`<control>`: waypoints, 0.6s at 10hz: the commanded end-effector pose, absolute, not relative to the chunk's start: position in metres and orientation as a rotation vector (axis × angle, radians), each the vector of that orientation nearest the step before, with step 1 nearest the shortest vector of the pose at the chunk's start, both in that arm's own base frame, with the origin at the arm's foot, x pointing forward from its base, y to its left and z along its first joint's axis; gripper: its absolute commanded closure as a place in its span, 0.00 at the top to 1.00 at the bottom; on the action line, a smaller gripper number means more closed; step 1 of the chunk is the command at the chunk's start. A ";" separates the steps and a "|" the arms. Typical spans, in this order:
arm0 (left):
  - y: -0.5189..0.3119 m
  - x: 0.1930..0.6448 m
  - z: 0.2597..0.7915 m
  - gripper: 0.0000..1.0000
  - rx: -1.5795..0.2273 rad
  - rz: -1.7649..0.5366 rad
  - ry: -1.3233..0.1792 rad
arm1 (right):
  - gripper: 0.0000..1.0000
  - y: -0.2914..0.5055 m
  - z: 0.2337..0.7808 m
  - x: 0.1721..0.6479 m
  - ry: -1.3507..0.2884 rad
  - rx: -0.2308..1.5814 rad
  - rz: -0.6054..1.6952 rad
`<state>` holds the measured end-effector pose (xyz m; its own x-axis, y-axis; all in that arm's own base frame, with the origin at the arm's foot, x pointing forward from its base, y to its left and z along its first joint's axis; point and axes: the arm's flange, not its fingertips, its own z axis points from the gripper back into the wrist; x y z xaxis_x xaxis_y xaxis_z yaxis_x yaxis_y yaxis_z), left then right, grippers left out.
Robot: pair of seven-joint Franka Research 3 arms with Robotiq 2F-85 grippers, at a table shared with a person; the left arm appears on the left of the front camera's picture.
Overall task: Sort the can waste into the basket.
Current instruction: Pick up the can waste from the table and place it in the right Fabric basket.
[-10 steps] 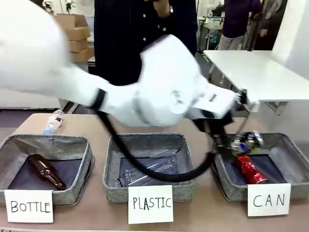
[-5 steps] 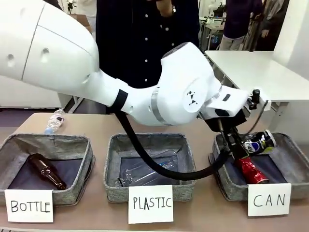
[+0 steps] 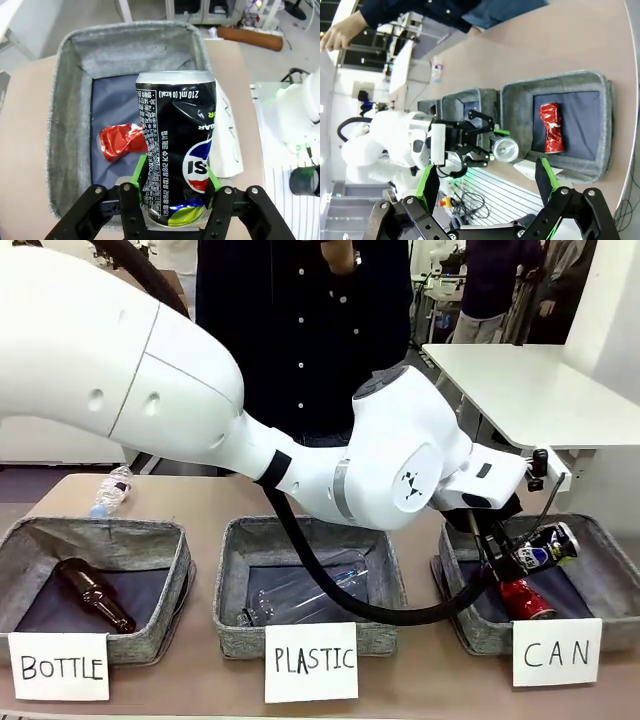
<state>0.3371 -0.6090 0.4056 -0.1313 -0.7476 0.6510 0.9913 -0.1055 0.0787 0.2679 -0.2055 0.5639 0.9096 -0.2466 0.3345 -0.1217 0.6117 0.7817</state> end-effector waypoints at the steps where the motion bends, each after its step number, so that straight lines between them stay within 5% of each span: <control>1: -0.613 0.336 0.412 0.89 -0.519 -1.595 -0.587 | 1.00 -0.208 0.567 0.268 -0.422 0.908 -0.081; 2: -0.612 0.335 0.412 1.00 -0.507 -1.602 -0.583 | 1.00 -0.208 0.567 0.268 -0.422 0.908 -0.081; 6: -0.602 0.326 0.418 1.00 -0.562 -1.563 -0.553 | 1.00 -0.208 0.567 0.268 -0.422 0.908 -0.081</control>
<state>0.3325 -0.6114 0.4115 -0.0936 -0.7625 0.6401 0.9956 -0.0710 0.0610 0.2679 -0.2054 0.5639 0.9096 -0.2465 0.3345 -0.1217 0.6117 0.7817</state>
